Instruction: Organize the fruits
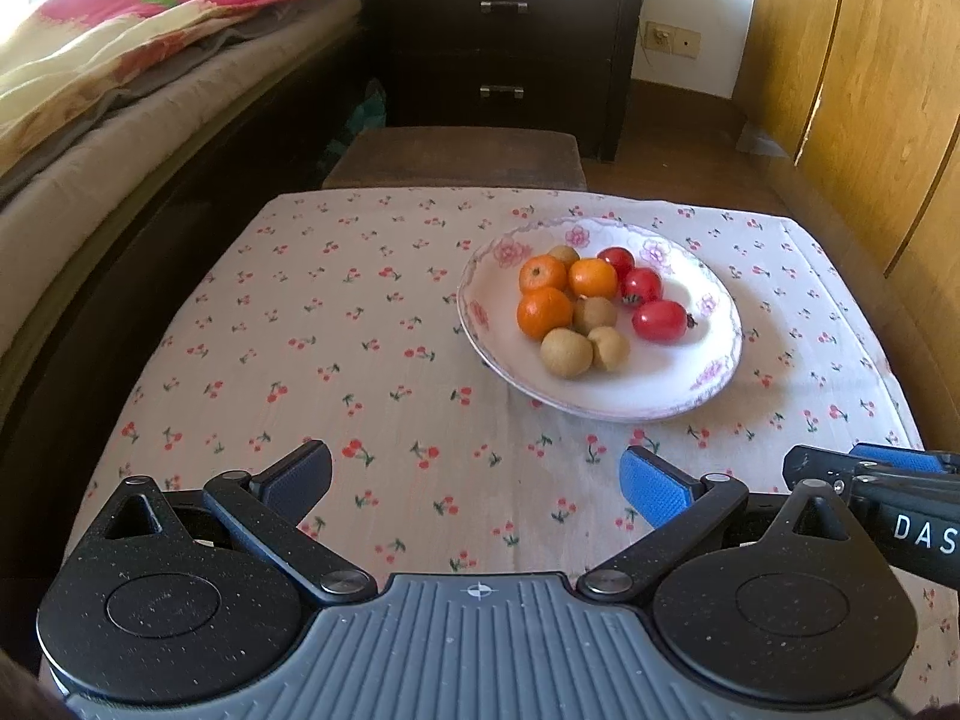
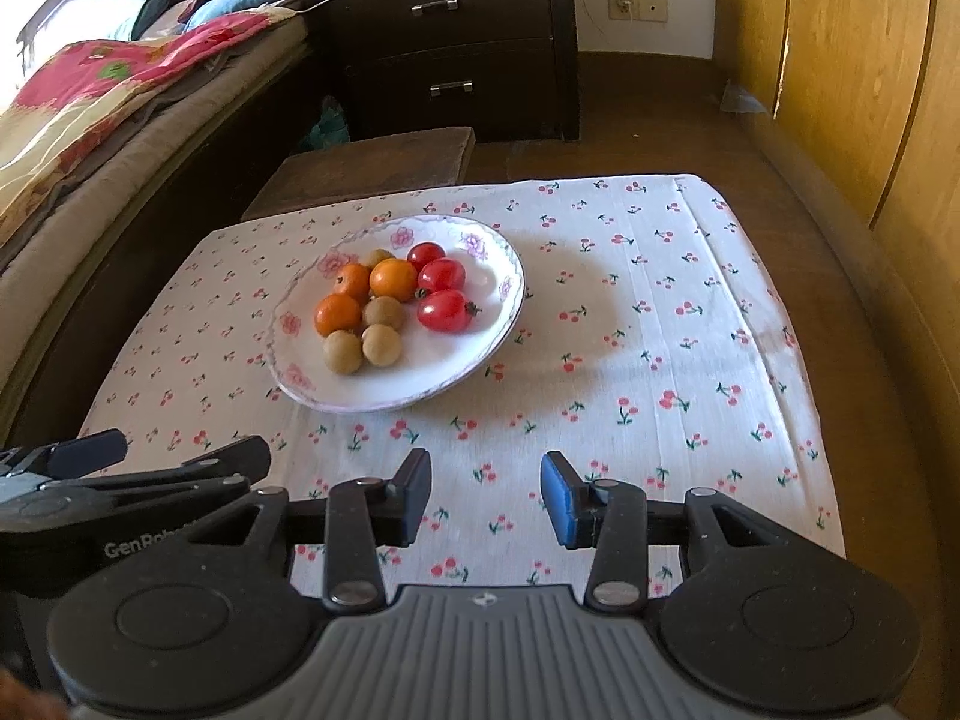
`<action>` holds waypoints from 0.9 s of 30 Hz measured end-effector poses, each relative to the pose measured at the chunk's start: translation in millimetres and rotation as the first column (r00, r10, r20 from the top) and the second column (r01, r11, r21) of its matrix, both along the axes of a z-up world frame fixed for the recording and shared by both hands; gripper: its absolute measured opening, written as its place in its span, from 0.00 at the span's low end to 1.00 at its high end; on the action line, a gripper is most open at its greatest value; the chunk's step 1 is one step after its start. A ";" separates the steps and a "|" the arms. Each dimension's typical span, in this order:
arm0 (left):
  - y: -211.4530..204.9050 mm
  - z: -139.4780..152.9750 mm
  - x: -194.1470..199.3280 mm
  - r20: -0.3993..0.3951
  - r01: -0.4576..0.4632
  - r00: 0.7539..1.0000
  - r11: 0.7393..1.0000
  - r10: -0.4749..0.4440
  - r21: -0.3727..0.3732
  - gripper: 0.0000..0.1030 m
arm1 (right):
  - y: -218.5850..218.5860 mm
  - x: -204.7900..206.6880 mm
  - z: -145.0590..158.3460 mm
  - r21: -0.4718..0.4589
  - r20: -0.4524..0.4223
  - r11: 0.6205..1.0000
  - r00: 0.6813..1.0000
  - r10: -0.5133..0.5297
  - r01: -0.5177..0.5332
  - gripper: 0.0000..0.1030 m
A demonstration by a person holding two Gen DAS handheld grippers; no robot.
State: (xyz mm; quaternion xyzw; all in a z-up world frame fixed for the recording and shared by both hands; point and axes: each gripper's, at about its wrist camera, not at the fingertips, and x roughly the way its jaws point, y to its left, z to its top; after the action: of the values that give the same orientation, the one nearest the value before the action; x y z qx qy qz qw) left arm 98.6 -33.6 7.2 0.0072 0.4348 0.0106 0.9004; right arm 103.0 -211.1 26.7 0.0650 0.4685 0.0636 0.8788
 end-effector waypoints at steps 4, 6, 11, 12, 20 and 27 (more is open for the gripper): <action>-2.6 0.3 -10.3 0.004 0.016 1.000 1.000 -0.016 -0.019 1.00 | 2.0 -9.5 0.3 0.000 0.000 1.000 1.000 0.008 -0.008 0.40; -3.7 -0.8 -14.9 0.005 0.021 1.000 1.000 -0.021 -0.010 1.00 | 2.2 -13.5 0.1 -0.005 0.000 1.000 1.000 0.009 -0.009 0.40; -3.5 -1.0 -25.8 0.008 0.030 1.000 1.000 -0.030 -0.007 1.00 | 1.7 -24.0 0.4 0.000 -0.001 1.000 1.000 0.008 -0.008 0.41; -2.6 -0.7 -27.5 0.009 0.031 0.999 0.999 -0.031 -0.011 1.00 | 2.5 -26.4 0.4 0.000 0.000 1.000 1.000 0.010 -0.010 0.41; -1.1 0.6 -48.5 0.014 0.049 0.999 0.999 -0.049 0.011 1.00 | 7.3 -49.0 2.5 -0.006 0.003 1.000 1.000 0.023 -0.023 0.41; 3.6 3.9 -69.7 0.033 0.048 0.998 0.999 -0.048 0.005 1.00 | 9.5 -70.2 6.8 0.015 0.014 0.999 0.999 0.030 -0.030 0.41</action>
State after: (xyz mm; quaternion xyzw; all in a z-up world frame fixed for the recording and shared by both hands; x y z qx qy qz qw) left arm 28.9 -30.0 11.1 0.0194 0.4195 -0.0099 0.9075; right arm 32.9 -201.6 33.5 0.0642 0.4630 0.0806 0.8803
